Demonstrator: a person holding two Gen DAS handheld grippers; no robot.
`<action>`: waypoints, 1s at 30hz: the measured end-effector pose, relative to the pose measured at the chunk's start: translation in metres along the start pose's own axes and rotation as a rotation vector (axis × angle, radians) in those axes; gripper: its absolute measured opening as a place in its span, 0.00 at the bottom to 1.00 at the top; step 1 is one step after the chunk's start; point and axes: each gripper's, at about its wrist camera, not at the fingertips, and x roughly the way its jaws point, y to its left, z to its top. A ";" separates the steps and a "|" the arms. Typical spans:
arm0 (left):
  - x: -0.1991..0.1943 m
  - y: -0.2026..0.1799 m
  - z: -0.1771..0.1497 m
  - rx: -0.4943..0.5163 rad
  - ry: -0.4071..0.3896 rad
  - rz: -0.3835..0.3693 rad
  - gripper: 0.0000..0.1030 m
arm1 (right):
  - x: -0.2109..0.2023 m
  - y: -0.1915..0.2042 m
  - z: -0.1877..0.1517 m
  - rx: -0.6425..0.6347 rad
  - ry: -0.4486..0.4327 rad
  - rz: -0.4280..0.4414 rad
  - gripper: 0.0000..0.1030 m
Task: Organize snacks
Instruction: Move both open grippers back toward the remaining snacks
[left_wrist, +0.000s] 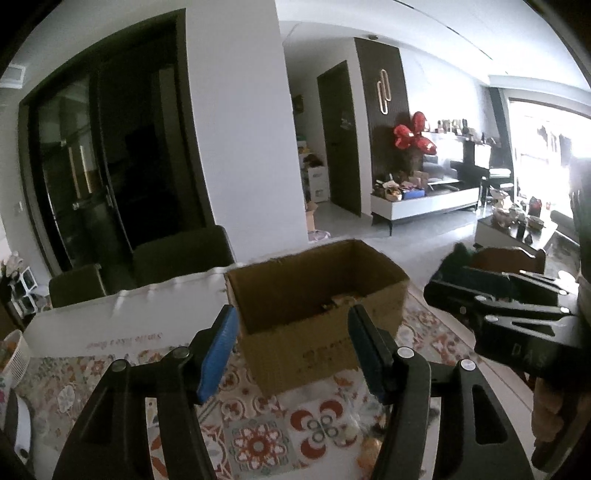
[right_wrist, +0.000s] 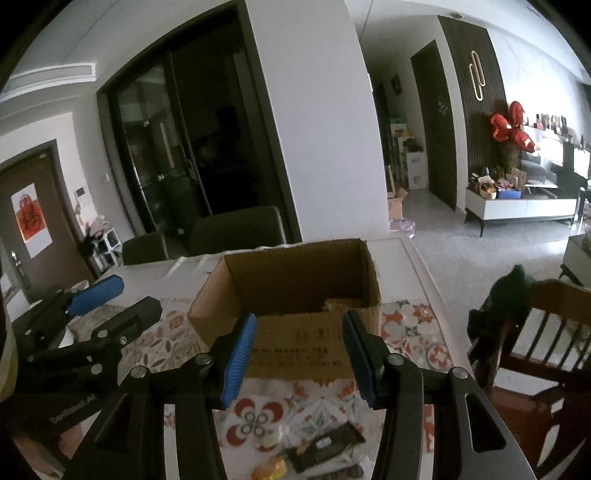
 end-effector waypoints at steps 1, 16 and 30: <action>-0.004 -0.002 -0.004 0.006 0.000 -0.004 0.59 | -0.004 0.001 -0.003 -0.003 -0.004 -0.002 0.48; -0.041 -0.021 -0.061 0.108 0.002 -0.010 0.59 | -0.039 0.017 -0.061 -0.083 0.007 -0.023 0.48; -0.030 -0.031 -0.109 0.152 0.124 -0.107 0.59 | -0.028 0.025 -0.112 -0.148 0.173 -0.011 0.48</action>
